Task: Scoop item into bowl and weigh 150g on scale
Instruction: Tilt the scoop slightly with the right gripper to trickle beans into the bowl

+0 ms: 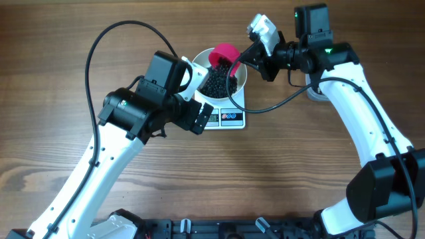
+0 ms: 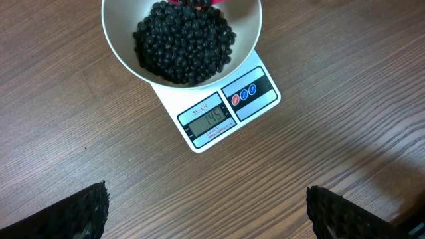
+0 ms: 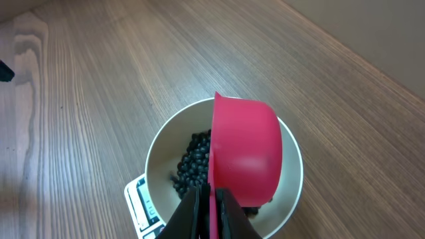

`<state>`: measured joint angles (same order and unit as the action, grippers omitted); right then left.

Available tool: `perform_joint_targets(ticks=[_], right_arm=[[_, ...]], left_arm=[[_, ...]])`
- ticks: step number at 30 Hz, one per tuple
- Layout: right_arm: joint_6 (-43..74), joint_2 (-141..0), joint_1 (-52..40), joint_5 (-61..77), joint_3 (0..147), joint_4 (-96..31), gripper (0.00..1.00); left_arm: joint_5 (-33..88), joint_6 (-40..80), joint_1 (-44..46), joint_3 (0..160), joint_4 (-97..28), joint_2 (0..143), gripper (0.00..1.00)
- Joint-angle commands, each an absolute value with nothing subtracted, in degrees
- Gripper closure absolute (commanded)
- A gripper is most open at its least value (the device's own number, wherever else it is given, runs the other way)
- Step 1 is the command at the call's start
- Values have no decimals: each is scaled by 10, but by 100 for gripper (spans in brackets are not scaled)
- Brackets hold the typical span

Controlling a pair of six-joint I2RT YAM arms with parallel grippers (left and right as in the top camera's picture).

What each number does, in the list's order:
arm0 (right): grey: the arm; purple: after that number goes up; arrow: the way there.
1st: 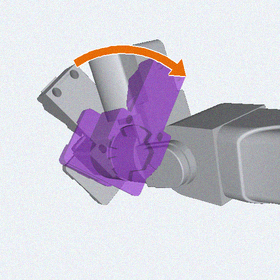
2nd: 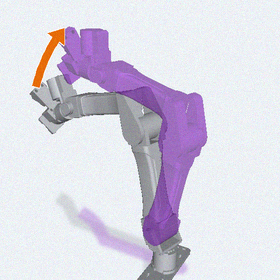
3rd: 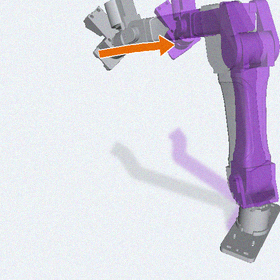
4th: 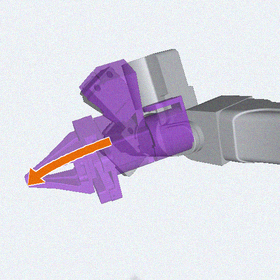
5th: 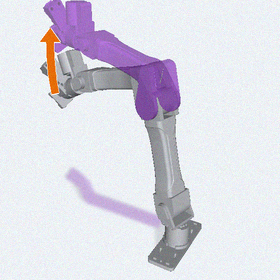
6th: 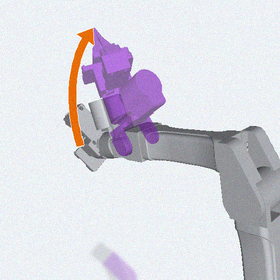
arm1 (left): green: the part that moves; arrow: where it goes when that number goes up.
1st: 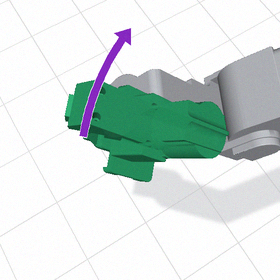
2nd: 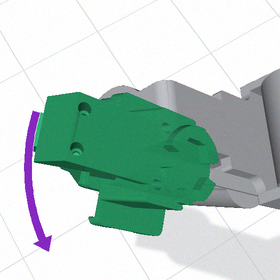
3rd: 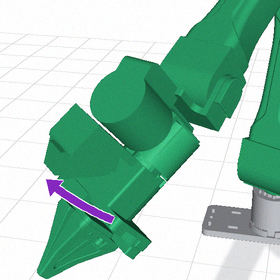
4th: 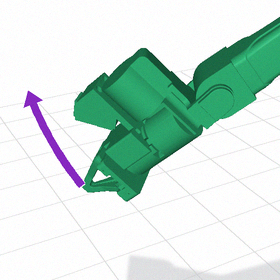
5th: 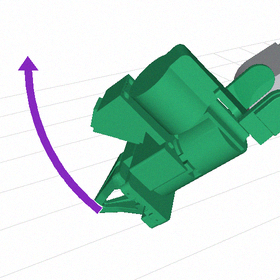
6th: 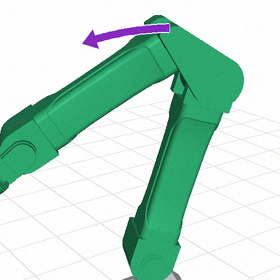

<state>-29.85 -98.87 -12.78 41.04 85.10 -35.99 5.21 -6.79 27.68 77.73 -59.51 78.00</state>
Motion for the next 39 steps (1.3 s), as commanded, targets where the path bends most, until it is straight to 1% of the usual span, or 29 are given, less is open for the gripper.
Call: perform_joint_targets(ticks=[1, 4, 5, 6, 9, 39], right_arm=[[-281, -969, -130, 405, 855, -352, 96], [-282, -967, -130, 421, 855, -349, 96], [-315, -962, -131, 461, 855, -362, 96], [-338, -956, -131, 462, 855, -369, 96], [-313, -954, -131, 373, 855, -364, 96], [-266, -954, -131, 375, 855, -365, 96]], left_arm=[[49, -66, 275, 776, -594, 777, 0], [49, -67, 275, 776, -594, 777, 0], [49, -67, 275, 776, -594, 777, 0], [49, -66, 275, 776, -594, 777, 0], [49, -67, 275, 776, -594, 777, 0], [49, -67, 275, 776, -594, 777, 0]])
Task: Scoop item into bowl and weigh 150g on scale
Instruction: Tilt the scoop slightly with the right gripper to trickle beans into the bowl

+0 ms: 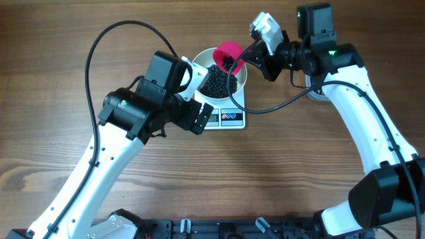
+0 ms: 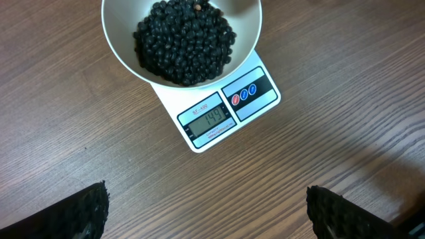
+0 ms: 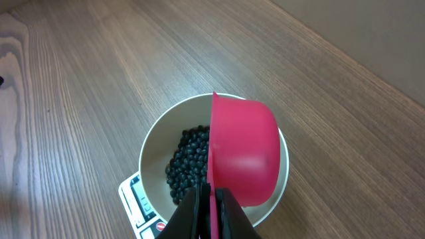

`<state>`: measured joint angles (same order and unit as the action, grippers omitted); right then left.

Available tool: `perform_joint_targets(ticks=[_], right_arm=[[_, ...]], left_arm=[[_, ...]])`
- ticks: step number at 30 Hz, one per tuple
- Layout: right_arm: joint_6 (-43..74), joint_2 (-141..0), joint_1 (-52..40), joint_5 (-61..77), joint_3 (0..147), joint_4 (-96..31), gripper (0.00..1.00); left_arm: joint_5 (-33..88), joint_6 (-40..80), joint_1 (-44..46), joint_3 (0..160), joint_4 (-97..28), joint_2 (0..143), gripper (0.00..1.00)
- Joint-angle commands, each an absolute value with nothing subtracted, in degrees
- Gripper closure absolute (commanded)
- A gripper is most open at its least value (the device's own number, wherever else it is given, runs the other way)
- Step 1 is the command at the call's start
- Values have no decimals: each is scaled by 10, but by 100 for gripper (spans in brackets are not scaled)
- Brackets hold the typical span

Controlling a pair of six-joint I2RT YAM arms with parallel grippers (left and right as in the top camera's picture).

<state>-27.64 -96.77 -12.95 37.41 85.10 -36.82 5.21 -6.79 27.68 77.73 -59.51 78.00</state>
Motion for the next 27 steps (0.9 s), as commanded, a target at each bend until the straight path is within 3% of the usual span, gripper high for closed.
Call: perform_joint_targets(ticks=[1, 27], right_arm=[[-265, -954, -131, 375, 855, -365, 96], [-269, -952, -131, 425, 855, -384, 96]], left_arm=[[49, -67, 275, 776, -594, 777, 0], [49, -66, 275, 776, -594, 777, 0]])
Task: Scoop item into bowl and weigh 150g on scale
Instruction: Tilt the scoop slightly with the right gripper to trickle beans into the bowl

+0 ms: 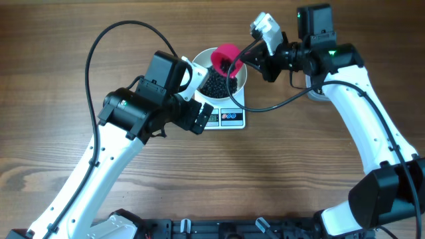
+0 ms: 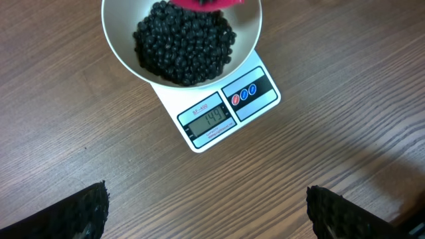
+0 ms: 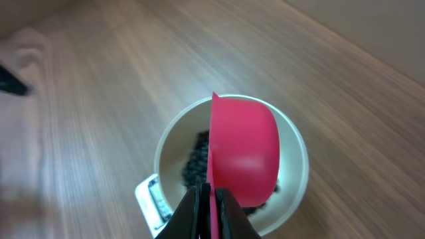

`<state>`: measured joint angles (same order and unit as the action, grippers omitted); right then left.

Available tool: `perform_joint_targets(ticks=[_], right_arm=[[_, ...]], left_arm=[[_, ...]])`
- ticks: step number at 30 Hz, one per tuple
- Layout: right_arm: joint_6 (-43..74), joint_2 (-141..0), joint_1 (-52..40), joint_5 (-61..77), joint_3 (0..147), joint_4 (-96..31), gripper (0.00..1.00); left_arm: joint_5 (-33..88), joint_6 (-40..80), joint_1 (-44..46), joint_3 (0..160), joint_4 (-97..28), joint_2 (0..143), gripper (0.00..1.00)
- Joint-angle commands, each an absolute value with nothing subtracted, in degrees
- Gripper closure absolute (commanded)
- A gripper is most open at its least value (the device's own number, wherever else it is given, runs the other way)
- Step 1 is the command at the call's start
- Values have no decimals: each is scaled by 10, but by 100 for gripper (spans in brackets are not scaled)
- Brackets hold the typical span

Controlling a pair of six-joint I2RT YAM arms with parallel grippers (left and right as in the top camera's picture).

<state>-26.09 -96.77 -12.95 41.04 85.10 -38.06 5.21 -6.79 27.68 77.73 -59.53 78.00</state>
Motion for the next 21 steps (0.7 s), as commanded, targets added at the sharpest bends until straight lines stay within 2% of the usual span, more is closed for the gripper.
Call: perform_joint_targets(ticks=[1, 6, 8, 11, 17, 19, 21], right_arm=[[-260, -952, -131, 409, 855, -383, 96], [-253, -952, -131, 403, 855, -380, 96], [-302, -952, -131, 468, 855, -398, 96], [-255, -952, -130, 400, 855, -392, 96], [-253, -952, -129, 401, 855, -390, 96], [-293, -952, -129, 453, 855, -402, 96], [-288, -952, -129, 413, 855, -398, 96]], left_arm=[[49, -66, 275, 776, -594, 777, 0], [49, -67, 275, 776, -594, 777, 0], [49, -67, 275, 776, -594, 777, 0], [49, -66, 275, 776, -594, 777, 0], [49, -66, 275, 776, -594, 777, 0], [49, -66, 275, 776, -594, 777, 0], [49, -67, 275, 776, -594, 777, 0]])
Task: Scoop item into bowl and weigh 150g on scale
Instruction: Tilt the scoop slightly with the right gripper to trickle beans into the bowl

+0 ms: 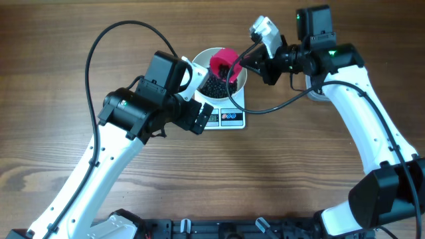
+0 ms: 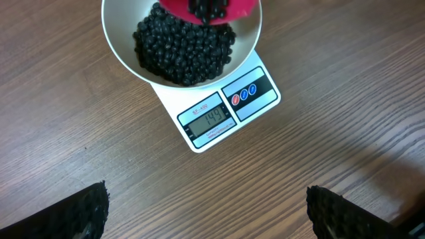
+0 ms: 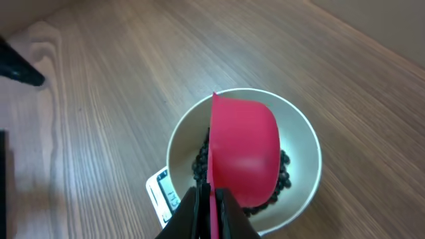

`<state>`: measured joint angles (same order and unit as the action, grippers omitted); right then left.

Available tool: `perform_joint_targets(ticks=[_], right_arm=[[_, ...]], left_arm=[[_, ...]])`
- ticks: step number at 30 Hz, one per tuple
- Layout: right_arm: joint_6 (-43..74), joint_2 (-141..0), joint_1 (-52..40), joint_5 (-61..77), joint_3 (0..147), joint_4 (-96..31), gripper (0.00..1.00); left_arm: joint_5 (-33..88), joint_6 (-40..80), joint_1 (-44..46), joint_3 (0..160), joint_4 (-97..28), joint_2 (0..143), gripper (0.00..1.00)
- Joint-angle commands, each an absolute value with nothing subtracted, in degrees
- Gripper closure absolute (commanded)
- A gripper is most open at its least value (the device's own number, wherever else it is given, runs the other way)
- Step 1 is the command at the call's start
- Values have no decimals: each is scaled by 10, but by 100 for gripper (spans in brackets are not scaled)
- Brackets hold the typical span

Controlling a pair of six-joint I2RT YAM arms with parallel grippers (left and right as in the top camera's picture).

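A white bowl [image 2: 119, 46] heaped with small black beans [image 2: 179, 50] stands on a white kitchen scale [image 2: 219, 116] whose display reads 149. A red scoop [image 3: 242, 156] hangs tilted over the bowl, beans showing in it [image 2: 209, 8]. My right gripper [image 3: 211, 209] is shut on the scoop's thin handle. In the overhead view the scoop [image 1: 224, 61] sits above the bowl's far side, with the right gripper [image 1: 255, 63] just right of it. My left gripper [image 2: 206, 212] hovers open over the bare table in front of the scale [image 1: 226, 117], nothing between its fingers [image 2: 80, 209].
Wooden tabletop [image 1: 299, 172] all around. A grey round object [image 1: 317, 94] peeks out behind the right arm, right of the scale. The left arm [image 1: 143, 106] stands close to the scale's left side.
The red scoop has shifted lower and further over the bowl's middle, showing more in the left wrist view. The scale still reads 149. The left arm is unchanged.
The scoop was tipped over the bowl with the scale reading 145. Then the scoop was drawn back to the far rim and the reading stood at 149. Then it came back over the bowl, and now it hangs lower over the beans, reading still 149.
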<state>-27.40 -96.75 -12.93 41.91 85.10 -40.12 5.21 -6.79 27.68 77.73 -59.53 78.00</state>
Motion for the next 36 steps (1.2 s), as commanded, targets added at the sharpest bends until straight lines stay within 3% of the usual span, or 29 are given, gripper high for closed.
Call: perform_joint_targets(ticks=[1, 4, 6, 9, 21, 36], right_arm=[[-255, -952, -129, 382, 855, -390, 96], [-236, -952, -129, 374, 855, -386, 96], [-307, -952, -129, 460, 855, -403, 96], [-265, -952, -129, 389, 855, -401, 96], [-233, -952, -122, 391, 855, -397, 95], [-119, -952, -5, 553, 855, -317, 96]], left_arm=[[49, -66, 275, 776, -594, 777, 0], [49, -67, 275, 776, -594, 777, 0], [49, -67, 275, 776, -594, 777, 0], [49, -67, 275, 776, -594, 777, 0], [49, -67, 275, 776, -594, 777, 0], [49, -67, 275, 776, -594, 777, 0]])
